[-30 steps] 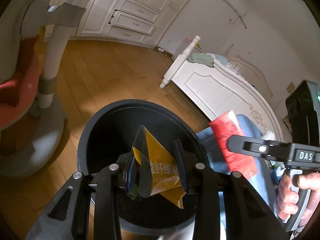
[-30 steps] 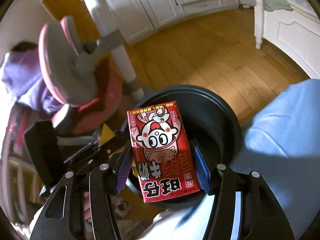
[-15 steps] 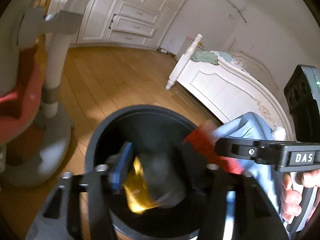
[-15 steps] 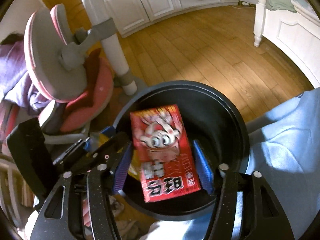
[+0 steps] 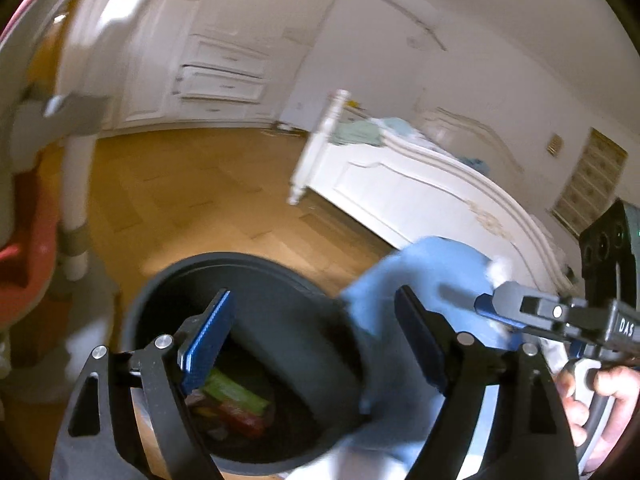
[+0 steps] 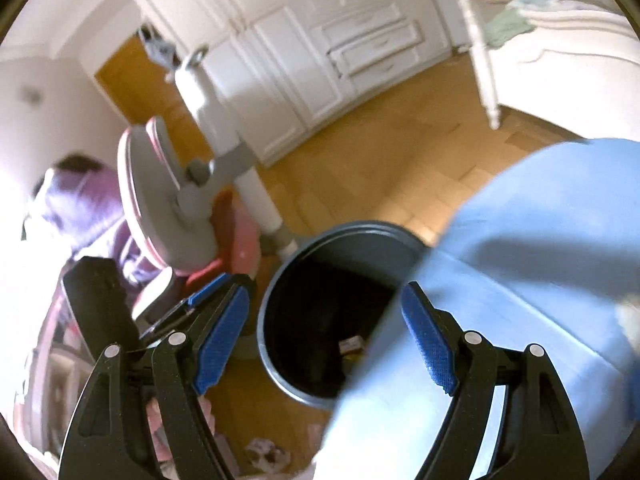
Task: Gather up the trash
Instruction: 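Grasp the white fluffy tissue with the left tool while the right tool grasps the white wrapper, then carry both items over the black bin and open both tools to release them, then grasp the purple bottle with the left tool while the right tool grasps the orange snack bag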
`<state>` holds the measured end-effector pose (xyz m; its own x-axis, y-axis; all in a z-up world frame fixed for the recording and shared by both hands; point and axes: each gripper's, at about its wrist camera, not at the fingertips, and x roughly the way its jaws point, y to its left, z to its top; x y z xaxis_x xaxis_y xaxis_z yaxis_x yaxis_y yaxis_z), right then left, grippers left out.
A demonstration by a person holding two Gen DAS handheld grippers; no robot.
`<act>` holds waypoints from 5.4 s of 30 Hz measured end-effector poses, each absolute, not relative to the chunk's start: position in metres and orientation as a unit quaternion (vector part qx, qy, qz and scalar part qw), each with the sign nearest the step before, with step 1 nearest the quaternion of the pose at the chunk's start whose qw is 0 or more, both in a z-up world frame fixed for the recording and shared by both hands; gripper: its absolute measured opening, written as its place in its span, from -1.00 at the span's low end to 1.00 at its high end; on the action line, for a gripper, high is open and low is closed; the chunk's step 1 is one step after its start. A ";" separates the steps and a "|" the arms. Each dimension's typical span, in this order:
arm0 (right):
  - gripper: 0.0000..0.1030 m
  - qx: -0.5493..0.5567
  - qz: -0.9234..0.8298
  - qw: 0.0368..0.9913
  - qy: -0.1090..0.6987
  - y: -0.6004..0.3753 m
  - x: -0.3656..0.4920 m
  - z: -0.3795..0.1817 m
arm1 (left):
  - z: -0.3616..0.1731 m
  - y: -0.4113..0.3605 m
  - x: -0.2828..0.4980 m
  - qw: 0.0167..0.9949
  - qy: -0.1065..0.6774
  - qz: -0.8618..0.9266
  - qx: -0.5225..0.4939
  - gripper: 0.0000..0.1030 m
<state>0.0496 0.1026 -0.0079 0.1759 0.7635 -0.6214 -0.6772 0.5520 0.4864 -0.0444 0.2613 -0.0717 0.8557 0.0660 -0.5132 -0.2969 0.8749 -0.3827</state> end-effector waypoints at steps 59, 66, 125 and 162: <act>-0.44 0.248 0.478 0.794 0.283 -0.185 0.078 0.073 | 0.025 0.104 0.097 0.942 0.265 -0.124 -0.165 -0.23; -0.44 0.223 0.506 0.764 0.334 -0.109 0.065 0.061 | 0.000 0.177 0.023 0.952 0.254 -0.017 -0.169 -0.23; 0.35 0.089 0.398 0.844 0.348 -0.087 0.047 0.018 | -0.054 0.121 0.006 0.917 0.337 -0.100 -0.190 0.45; -0.19 -0.015 0.342 0.834 0.433 -0.233 0.028 -0.057 | -0.106 -0.031 0.062 0.880 0.450 -0.108 -0.105 -0.48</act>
<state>0.0284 -0.2327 -0.0569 0.3902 0.5570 -0.7331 -0.5838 0.7654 0.2708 0.0618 -0.0310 -0.1060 0.5712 -0.2842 -0.7700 0.0945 0.9547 -0.2823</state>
